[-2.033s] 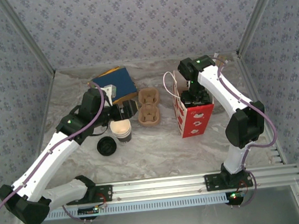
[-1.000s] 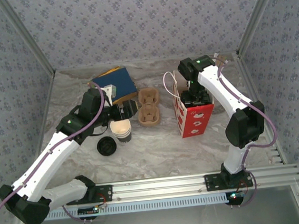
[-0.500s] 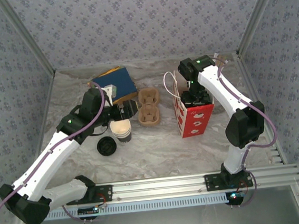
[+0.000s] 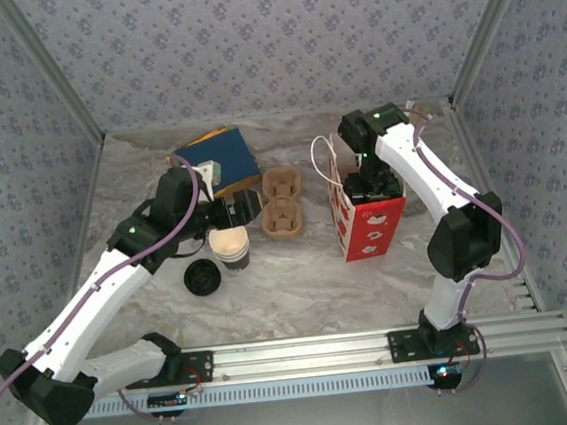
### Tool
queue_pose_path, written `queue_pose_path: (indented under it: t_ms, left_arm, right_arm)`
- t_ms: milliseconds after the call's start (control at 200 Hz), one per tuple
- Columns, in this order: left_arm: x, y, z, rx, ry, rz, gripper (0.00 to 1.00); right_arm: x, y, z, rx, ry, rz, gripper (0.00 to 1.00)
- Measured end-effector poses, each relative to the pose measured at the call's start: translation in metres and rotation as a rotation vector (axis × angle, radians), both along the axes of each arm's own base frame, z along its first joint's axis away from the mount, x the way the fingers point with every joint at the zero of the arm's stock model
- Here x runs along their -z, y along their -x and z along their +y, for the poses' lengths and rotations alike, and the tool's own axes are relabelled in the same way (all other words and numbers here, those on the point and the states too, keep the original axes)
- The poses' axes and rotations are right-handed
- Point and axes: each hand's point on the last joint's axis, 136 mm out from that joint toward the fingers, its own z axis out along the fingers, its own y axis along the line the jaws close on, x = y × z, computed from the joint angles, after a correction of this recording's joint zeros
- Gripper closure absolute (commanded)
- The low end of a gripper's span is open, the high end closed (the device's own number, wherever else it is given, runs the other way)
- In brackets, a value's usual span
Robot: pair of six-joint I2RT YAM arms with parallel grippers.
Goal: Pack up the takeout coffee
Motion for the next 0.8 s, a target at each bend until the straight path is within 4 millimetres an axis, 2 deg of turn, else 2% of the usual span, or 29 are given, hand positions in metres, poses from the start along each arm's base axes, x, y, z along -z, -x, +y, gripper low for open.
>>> queue_pose_path:
  t_ms: [800]
  left_arm:
    - [-0.0001, 0.0, 0.0, 0.0, 0.0, -0.001, 0.0]
  right_arm:
    - [-0.0013, -0.0042, -0.0007, 0.003, 0.004, 0.011, 0.28]
